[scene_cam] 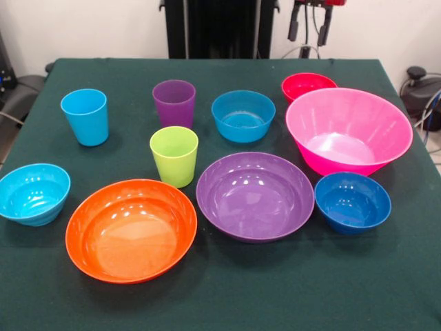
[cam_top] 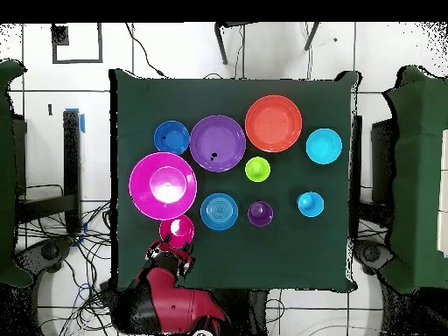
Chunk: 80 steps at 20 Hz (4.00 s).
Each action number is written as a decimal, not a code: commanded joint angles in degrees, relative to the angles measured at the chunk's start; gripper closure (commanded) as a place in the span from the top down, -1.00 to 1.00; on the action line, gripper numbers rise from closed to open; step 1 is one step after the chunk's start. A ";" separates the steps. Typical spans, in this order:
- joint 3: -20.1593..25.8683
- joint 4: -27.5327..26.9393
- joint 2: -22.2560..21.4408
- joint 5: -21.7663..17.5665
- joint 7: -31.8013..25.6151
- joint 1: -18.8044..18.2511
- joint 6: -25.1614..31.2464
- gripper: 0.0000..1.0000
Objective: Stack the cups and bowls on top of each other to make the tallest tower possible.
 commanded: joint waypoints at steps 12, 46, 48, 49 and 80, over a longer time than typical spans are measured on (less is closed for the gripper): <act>4.88 -4.71 12.81 -3.65 8.55 -4.14 -8.89 1.00; 5.59 -7.09 14.08 1.11 8.66 -2.03 -8.86 1.00; 5.49 -7.33 14.15 1.49 8.61 -1.73 -8.68 1.00; 5.50 -7.43 14.22 1.60 8.65 -1.65 -8.68 1.00; 5.60 -11.92 20.55 0.69 10.17 -2.02 -14.65 1.00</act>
